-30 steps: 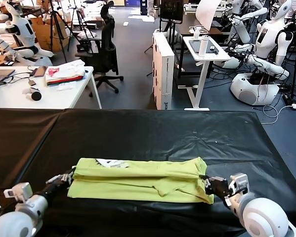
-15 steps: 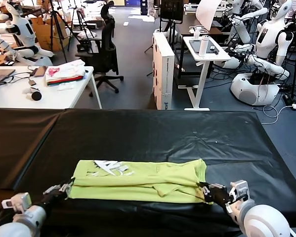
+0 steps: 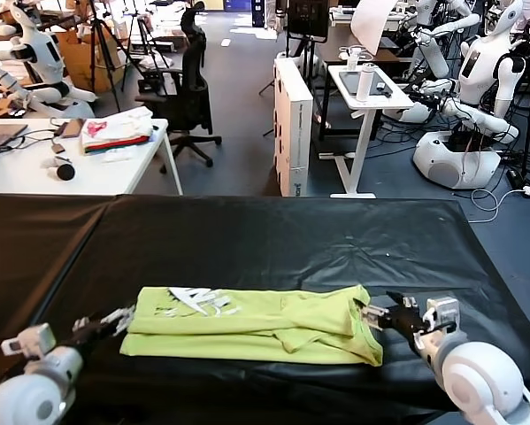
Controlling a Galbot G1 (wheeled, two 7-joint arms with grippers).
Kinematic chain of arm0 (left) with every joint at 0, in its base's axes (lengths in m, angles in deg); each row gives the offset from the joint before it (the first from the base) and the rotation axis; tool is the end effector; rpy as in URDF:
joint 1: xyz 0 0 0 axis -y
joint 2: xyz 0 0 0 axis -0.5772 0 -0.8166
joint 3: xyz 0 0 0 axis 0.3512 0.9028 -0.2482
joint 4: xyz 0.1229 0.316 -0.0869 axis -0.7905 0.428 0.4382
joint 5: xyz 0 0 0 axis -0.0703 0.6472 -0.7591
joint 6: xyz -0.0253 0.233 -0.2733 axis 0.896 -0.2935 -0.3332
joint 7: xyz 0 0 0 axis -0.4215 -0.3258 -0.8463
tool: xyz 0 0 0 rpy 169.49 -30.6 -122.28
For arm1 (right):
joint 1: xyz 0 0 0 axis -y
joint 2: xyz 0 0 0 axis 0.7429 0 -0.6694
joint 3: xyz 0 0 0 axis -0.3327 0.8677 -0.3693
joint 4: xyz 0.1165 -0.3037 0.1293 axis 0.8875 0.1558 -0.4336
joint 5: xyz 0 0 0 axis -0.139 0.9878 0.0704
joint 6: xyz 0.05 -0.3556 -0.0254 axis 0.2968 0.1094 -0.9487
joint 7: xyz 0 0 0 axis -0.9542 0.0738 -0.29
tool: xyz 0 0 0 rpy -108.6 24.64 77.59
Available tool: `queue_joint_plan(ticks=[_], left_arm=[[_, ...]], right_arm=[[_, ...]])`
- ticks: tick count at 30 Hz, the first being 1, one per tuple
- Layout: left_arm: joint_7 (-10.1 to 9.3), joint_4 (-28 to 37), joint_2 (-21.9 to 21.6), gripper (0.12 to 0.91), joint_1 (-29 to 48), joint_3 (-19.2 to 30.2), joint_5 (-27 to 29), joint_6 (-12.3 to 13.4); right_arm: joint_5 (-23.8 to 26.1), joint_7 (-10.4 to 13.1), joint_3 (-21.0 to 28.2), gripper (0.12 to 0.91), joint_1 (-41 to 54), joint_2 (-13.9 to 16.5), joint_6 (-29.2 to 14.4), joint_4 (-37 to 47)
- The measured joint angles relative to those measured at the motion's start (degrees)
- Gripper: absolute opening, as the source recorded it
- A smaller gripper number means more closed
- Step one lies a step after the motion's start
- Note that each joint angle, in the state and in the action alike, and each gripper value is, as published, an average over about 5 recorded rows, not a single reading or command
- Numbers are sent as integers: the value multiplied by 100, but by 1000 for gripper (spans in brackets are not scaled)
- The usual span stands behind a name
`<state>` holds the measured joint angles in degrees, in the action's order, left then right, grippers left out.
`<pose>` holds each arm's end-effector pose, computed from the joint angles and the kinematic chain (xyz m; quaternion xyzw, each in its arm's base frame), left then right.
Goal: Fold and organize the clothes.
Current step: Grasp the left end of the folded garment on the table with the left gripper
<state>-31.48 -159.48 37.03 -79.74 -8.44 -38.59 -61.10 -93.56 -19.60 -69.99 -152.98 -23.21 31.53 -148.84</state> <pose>0.2268 0.1525 -0.2439 0.0137 -0.9588 0.1339 0.2501 0.2641 -0.0941 -0.2166 0.0883 -0.9490 -0.0085 0.3026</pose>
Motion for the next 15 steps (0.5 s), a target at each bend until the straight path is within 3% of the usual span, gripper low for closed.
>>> queue_joint_plan(ticks=[7,15], left_arm=[[5,411,0,907,591,417,57,-27],[7,659,42,907,682,595,140,-55]], right_arm=[[73,23,333,907,455,-282,0,443],[110,30,563,894,746,-396,-4,755]])
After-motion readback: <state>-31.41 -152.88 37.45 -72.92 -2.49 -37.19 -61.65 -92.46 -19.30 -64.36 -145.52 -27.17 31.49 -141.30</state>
